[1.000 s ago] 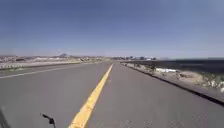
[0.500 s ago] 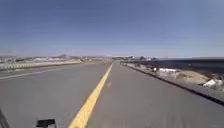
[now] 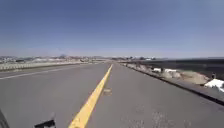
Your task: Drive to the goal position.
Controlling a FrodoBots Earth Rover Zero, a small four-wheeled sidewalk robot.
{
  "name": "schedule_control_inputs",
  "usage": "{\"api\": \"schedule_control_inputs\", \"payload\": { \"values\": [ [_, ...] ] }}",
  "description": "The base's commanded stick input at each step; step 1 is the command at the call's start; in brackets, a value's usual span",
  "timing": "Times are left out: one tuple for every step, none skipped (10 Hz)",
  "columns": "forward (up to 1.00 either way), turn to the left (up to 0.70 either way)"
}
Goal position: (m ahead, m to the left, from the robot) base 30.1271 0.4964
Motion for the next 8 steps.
{"api": "schedule_control_inputs", "payload": {
  "values": [
    [0.85, 0.00],
    [0.85, 0.00],
    [0.85, 0.00],
    [0.85, 0.00],
    [0.85, 0.00],
    [0.85, 0.00],
    [0.85, 0.00],
    [0.85, 0.00]
  ]
}}
